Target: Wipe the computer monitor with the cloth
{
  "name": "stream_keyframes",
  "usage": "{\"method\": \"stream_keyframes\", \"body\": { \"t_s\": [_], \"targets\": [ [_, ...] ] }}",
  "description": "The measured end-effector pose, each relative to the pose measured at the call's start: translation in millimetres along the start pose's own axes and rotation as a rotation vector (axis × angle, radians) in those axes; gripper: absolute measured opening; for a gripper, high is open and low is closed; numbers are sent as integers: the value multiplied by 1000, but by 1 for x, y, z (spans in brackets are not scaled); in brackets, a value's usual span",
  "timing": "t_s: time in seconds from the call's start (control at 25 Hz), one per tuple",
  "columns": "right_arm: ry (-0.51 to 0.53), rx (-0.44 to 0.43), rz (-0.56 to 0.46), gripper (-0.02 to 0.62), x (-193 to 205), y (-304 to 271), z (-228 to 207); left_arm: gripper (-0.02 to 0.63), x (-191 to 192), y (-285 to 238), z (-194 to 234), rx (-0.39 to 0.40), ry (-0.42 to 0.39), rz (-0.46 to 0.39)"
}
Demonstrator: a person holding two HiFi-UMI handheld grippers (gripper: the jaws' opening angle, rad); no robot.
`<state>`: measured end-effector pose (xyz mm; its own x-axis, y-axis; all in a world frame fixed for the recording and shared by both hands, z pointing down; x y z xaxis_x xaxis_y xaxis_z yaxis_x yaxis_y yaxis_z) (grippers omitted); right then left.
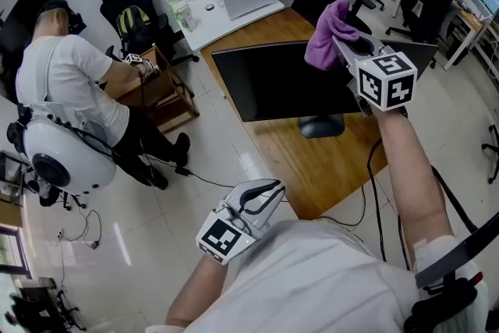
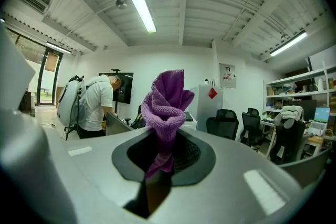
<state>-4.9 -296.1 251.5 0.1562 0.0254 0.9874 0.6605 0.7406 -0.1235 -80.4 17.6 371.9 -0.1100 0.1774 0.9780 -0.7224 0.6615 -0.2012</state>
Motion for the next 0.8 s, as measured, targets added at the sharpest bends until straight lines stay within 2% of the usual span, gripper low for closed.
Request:
{"method": "stream_keyframes", "body": {
  "t_s": [0.8],
  "targets": [
    [-8,74,10,51,16,29,-69,64,-7,-44,-16,45,-15,14]
  ]
}}
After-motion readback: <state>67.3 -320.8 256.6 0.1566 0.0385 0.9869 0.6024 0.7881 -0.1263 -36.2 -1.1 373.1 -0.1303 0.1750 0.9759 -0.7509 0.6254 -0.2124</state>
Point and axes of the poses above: the fingertips, and each gripper's own axes: y backward along the fingers, z to its left, x out of its underside, the point moved 3 cm from there along y, backward along the fingers, and after that the axes turned 9 degrees about x, right-handed, at the moved point
